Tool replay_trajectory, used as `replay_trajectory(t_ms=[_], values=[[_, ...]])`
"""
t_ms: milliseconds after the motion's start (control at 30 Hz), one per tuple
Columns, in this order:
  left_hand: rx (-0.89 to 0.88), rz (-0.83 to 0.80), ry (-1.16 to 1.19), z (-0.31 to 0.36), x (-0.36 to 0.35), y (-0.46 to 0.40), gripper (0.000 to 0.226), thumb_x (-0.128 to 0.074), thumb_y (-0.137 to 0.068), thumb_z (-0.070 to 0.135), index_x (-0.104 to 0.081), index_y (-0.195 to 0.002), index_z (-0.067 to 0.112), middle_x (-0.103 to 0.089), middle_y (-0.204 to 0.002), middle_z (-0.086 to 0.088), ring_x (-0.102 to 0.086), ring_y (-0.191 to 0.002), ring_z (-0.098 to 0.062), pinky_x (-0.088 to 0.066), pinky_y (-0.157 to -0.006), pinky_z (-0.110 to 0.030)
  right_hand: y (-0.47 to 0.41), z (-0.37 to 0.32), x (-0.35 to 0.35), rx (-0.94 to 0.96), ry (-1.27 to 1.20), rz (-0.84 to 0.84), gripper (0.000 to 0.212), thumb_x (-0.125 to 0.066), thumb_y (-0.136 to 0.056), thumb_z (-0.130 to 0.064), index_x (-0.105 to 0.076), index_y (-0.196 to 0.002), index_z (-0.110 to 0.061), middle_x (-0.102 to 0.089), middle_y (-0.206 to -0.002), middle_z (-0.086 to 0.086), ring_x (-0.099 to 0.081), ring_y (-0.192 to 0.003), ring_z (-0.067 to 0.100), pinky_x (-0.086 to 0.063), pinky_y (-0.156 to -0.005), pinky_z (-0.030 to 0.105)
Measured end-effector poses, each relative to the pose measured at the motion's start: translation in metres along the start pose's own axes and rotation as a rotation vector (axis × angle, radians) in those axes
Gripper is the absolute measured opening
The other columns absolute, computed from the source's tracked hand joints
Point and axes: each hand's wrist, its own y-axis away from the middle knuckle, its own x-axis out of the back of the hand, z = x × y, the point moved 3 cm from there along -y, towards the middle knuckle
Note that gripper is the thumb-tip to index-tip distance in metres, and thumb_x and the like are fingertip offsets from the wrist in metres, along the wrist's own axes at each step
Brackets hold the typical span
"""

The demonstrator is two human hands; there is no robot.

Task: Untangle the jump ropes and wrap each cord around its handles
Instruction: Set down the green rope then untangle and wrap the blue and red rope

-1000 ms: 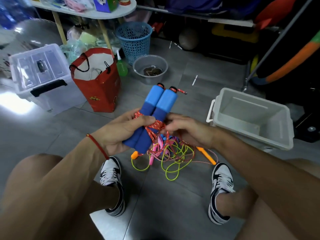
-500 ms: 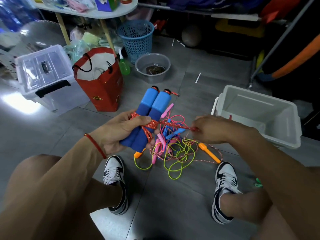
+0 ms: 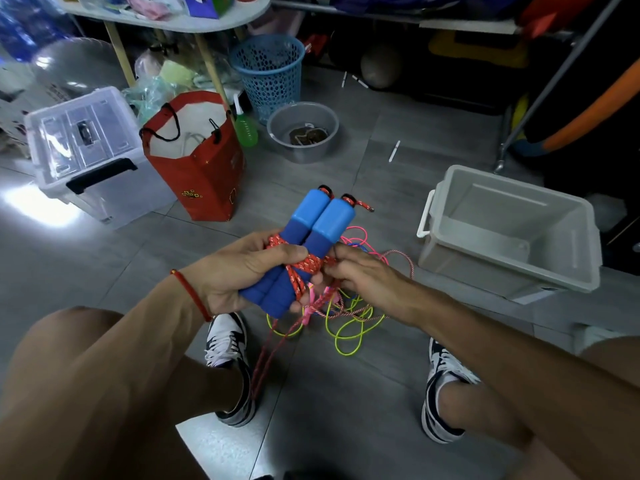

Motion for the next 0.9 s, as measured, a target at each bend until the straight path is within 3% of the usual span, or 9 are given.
replay_trajectory(t_ms=[67,167,267,333,400,467,533,667,900], values=[[-0.015,0.022,-0.005,0.000,0.001,0.000,0.039,-0.062,-0.090,0.017,-0.058,-0.127,0.003,-0.061,-0.098,-0.027,-0.060,-0.071,-0.033,-0.055,-0.062,-0.040,0.003,0.002,-0.003,-0.007,-0.053,0.016,0.027,-0.039,-0.097,-0.002,-0.060,-0.099,-0.018,-0.044,-0.068,0.000,-0.040,-0.055,0.010,-0.038,-0.053,0.026],[-0.044,0.021,-0.034,0.002,0.000,0.001,0.043,-0.062,-0.089,0.015,-0.054,-0.128,-0.001,-0.061,-0.097,-0.028,-0.060,-0.071,-0.033,-0.056,-0.061,-0.039,0.006,0.007,-0.002,0.017,-0.029,-0.002,0.032,-0.046,-0.102,-0.019,-0.063,-0.077,-0.030,-0.031,-0.057,-0.008,-0.024,-0.050,0.009,-0.021,-0.047,0.025],[-0.081,0.009,-0.087,0.001,-0.006,0.003,0.045,-0.064,-0.089,0.015,-0.052,-0.130,0.001,-0.062,-0.099,-0.030,-0.060,-0.072,-0.035,-0.056,-0.061,-0.040,0.010,0.008,0.013,0.081,0.052,0.104,0.029,-0.051,-0.104,-0.028,-0.072,-0.084,-0.030,-0.046,-0.056,-0.013,-0.036,-0.049,0.004,-0.031,-0.048,0.020],[-0.102,-0.002,-0.087,0.000,-0.011,0.004,0.045,-0.064,-0.089,0.015,-0.053,-0.131,0.002,-0.063,-0.099,-0.030,-0.061,-0.071,-0.035,-0.056,-0.060,-0.040,0.010,0.010,0.019,0.097,0.082,0.122,0.023,-0.055,-0.101,-0.034,-0.073,-0.095,-0.021,-0.064,-0.072,0.003,-0.049,-0.060,0.014,-0.040,-0.059,0.029],[-0.108,-0.006,-0.085,0.000,-0.015,0.006,0.043,-0.064,-0.089,0.016,-0.055,-0.129,0.003,-0.065,-0.097,-0.029,-0.063,-0.068,-0.034,-0.057,-0.059,-0.039,0.010,0.016,0.021,0.098,0.090,0.141,0.033,-0.057,-0.095,-0.045,-0.072,-0.095,-0.016,-0.068,-0.086,0.020,-0.053,-0.069,0.025,-0.043,-0.065,0.042],[-0.110,-0.013,-0.110,0.000,-0.018,0.007,0.042,-0.066,-0.088,0.019,-0.057,-0.127,0.005,-0.065,-0.096,-0.028,-0.064,-0.069,-0.034,-0.057,-0.060,-0.039,0.011,0.019,0.024,0.095,0.150,0.167,0.042,-0.057,-0.090,-0.054,-0.073,-0.097,-0.016,-0.068,-0.093,0.025,-0.057,-0.072,0.032,-0.049,-0.069,0.055],[-0.114,-0.022,-0.118,-0.001,-0.022,0.008,0.042,-0.068,-0.089,0.019,-0.057,-0.127,0.005,-0.065,-0.095,-0.026,-0.063,-0.069,-0.034,-0.056,-0.061,-0.038,0.011,0.020,0.028,0.095,0.196,0.175,0.039,-0.058,-0.091,-0.051,-0.073,-0.101,-0.016,-0.070,-0.097,0.024,-0.062,-0.076,0.039,-0.050,-0.076,0.062],[-0.130,0.003,-0.071,0.000,-0.024,0.006,0.044,-0.066,-0.088,0.018,-0.054,-0.127,0.001,-0.066,-0.092,-0.023,-0.063,-0.067,-0.032,-0.055,-0.060,-0.037,0.011,0.018,0.037,0.114,0.227,0.198,0.021,-0.060,-0.100,-0.025,-0.076,-0.091,-0.014,-0.075,-0.088,0.003,-0.063,-0.080,0.015,-0.052,-0.076,0.045],[-0.116,0.236,-0.092,0.005,-0.008,0.006,0.042,-0.071,-0.082,0.017,-0.061,-0.120,0.003,-0.068,-0.090,-0.024,-0.062,-0.062,-0.029,-0.057,-0.056,-0.034,0.020,0.008,0.029,0.179,0.307,0.138,0.032,-0.053,-0.104,-0.025,-0.069,-0.078,-0.015,-0.058,-0.063,-0.017,-0.047,-0.059,-0.002,-0.037,-0.060,0.018]])
